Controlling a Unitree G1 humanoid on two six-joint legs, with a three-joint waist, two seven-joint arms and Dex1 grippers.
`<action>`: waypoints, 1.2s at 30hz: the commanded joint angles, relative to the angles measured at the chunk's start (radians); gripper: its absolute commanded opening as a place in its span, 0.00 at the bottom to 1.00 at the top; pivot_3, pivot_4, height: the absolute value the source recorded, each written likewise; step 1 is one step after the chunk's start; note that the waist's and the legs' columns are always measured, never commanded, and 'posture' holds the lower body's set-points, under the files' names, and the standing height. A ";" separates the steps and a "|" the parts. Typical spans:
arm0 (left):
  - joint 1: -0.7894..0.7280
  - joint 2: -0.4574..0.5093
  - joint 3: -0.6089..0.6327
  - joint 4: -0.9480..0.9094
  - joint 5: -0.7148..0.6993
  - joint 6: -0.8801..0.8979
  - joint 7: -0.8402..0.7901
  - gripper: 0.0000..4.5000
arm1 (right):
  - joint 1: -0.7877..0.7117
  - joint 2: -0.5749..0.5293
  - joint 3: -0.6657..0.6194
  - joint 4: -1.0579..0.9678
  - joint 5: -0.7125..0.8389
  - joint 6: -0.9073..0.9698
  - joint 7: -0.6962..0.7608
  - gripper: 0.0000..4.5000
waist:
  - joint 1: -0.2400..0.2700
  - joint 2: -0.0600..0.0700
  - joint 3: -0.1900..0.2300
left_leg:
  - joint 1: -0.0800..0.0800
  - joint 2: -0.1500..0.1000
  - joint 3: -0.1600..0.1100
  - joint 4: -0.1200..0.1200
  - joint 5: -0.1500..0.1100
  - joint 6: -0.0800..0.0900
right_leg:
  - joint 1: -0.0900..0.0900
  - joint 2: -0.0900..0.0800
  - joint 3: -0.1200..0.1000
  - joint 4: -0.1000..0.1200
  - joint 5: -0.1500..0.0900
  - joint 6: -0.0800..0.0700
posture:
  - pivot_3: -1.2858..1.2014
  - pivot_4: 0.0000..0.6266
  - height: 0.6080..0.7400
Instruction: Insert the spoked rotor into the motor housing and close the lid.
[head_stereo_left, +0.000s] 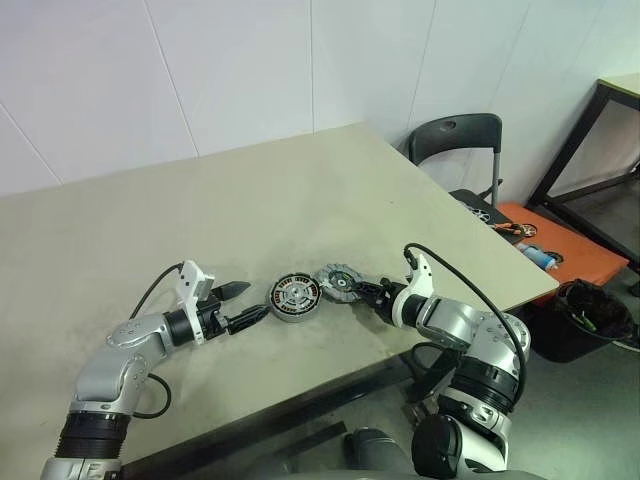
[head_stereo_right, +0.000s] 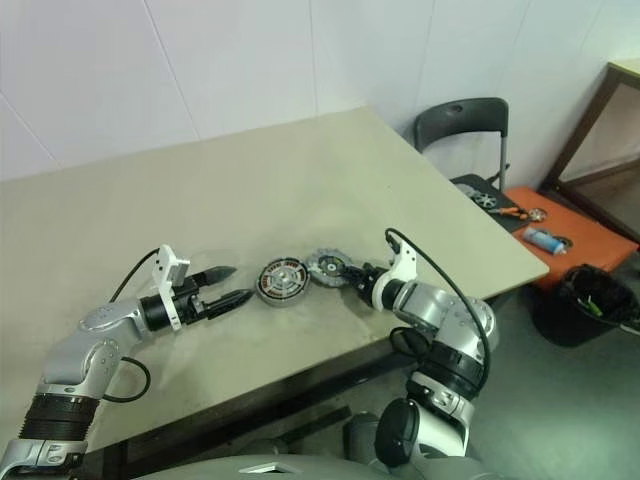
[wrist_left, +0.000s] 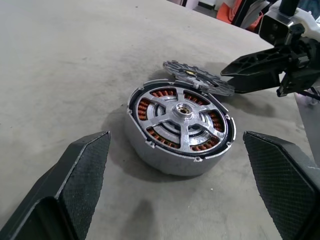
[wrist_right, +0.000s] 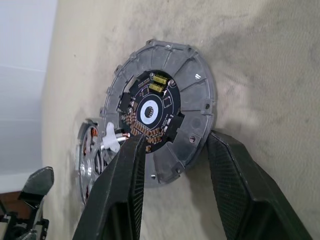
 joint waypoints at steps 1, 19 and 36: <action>-0.019 0.002 0.022 -0.024 0.000 -0.029 -0.001 1.00 | -0.039 0.017 0.027 0.017 -0.003 -0.047 0.009 0.44 | -0.001 0.000 0.000 | 0.000 0.000 0.000 0.000 0.000 0.000 | 0.000 0.000 0.000 0.000 0.000 0.000 | 0.52 0.00 1.00; -0.027 0.001 0.014 -0.040 -0.005 -0.019 0.012 1.00 | -0.018 -0.013 0.065 -0.006 0.098 -0.087 0.050 0.00 | -0.002 0.002 0.000 | 0.000 0.000 0.000 -0.001 0.000 0.000 | 0.000 0.000 0.001 -0.001 0.000 0.000 | 0.52 0.00 1.00; -0.045 -0.013 0.001 -0.044 -0.002 -0.003 0.029 1.00 | -0.054 -0.390 0.889 -0.015 -0.261 -0.487 0.601 0.00 | -0.031 -0.002 -0.001 | 0.004 0.006 0.003 -0.009 0.000 0.000 | 0.005 0.005 0.001 -0.002 -0.001 0.000 | 0.52 0.00 1.00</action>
